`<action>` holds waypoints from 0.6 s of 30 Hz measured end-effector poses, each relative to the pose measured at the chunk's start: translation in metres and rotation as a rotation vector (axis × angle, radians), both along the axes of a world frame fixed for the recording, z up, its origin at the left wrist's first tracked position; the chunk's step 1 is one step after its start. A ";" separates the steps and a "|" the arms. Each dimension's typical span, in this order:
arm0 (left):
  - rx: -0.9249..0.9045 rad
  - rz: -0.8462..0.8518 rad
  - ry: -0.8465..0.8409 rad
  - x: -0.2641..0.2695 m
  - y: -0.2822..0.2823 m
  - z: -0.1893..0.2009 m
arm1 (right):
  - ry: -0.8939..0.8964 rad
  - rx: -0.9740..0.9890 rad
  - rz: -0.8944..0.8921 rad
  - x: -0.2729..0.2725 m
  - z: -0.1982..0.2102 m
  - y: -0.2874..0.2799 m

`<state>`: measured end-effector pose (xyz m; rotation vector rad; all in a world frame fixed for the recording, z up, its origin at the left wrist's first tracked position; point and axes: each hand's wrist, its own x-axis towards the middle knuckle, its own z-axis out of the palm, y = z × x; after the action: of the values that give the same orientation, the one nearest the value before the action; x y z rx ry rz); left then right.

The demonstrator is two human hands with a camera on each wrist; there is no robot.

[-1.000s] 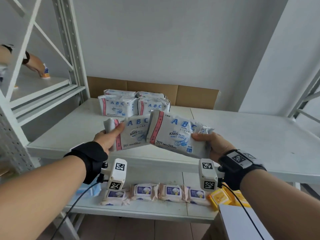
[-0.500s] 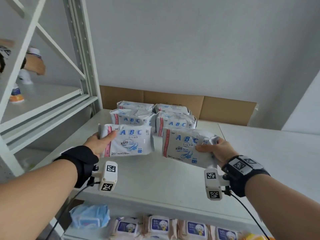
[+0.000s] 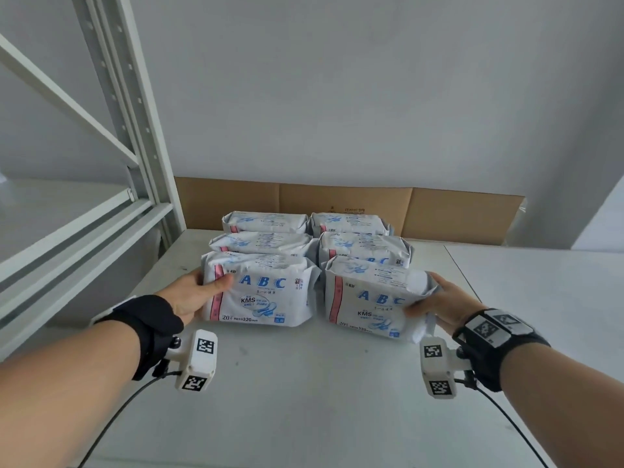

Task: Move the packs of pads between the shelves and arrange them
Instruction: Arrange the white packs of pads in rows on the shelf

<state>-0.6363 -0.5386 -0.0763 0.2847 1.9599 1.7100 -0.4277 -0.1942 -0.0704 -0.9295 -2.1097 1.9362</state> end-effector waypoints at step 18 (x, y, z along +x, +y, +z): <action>-0.042 -0.053 -0.108 0.002 0.014 -0.008 | -0.284 0.214 -0.127 -0.025 -0.009 -0.012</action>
<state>-0.6342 -0.5245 -0.0847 0.2220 1.8909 1.6151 -0.4523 -0.2061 -0.0793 -1.3190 -2.2840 1.5592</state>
